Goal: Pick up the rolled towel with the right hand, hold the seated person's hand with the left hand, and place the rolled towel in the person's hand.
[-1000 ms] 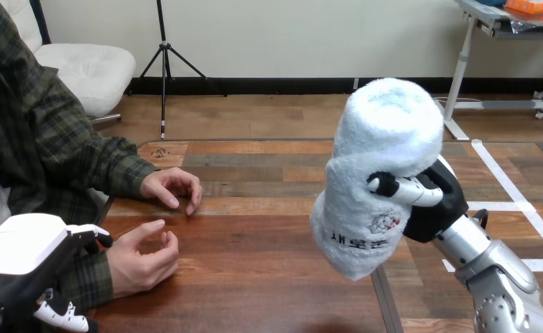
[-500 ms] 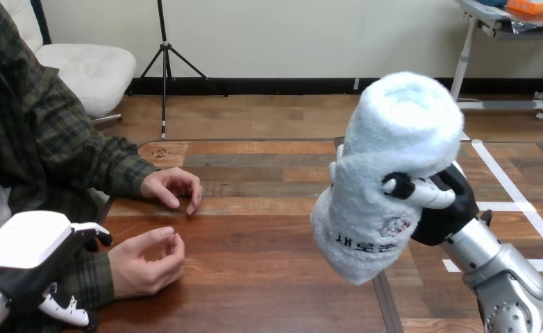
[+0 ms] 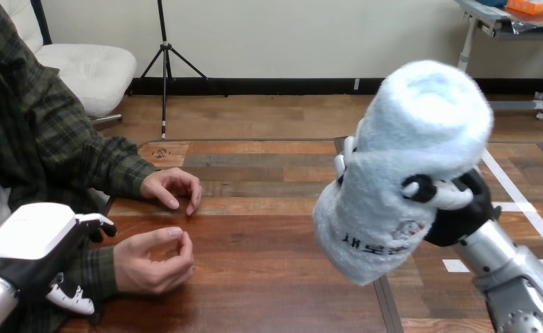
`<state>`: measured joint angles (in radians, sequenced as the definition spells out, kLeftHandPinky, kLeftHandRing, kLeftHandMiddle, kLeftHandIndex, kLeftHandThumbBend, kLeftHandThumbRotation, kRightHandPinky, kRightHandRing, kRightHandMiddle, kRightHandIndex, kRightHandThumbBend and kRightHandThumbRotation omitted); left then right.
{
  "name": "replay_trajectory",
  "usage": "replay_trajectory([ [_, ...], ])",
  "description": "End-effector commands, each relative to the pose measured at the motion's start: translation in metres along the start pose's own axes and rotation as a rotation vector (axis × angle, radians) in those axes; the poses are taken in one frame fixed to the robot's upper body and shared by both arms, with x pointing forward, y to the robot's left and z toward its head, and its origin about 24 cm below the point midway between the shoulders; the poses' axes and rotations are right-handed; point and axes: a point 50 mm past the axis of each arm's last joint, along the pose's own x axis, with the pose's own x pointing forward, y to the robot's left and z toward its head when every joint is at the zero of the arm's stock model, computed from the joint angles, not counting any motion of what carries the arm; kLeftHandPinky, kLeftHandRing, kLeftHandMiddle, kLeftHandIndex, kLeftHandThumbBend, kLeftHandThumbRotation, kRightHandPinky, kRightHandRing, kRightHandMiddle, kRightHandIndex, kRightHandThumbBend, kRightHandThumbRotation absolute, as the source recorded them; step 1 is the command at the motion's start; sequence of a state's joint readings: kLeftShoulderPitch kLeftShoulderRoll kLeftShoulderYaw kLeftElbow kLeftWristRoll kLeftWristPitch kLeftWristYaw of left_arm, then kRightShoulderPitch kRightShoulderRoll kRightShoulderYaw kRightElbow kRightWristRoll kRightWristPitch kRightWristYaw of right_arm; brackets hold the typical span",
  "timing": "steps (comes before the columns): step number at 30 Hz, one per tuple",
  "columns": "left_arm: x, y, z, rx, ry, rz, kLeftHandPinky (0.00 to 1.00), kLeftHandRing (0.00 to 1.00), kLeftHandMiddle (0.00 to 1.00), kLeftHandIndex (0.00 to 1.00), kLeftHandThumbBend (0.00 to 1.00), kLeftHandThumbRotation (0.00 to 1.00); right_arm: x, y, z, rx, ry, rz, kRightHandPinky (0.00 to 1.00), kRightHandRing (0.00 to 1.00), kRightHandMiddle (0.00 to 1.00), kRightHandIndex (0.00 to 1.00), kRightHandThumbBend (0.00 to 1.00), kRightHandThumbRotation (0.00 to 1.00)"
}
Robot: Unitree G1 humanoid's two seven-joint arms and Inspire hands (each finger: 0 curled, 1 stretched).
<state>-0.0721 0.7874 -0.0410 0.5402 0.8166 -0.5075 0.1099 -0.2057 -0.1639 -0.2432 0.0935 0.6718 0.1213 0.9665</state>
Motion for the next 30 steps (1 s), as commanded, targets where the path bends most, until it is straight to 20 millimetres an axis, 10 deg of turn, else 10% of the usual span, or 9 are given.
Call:
replay_trajectory([
  [1, 0.006, -0.008, -0.002, 0.043, -0.004, -0.049, 0.60, 0.65, 0.71, 0.72, 1.00, 0.03, 0.011, 0.010, 0.028, -0.074, -0.079, 0.067, 0.09, 0.15, 0.22, 0.20, 0.85, 0.00],
  [30, 0.015, -0.022, 0.004, 0.033, 0.011, 0.014, 0.58, 0.63, 0.69, 0.70, 1.00, 0.01, 0.003, 0.019, 0.049, 0.007, -0.146, 0.105, 0.10, 0.14, 0.22, 0.22, 0.80, 0.00],
])
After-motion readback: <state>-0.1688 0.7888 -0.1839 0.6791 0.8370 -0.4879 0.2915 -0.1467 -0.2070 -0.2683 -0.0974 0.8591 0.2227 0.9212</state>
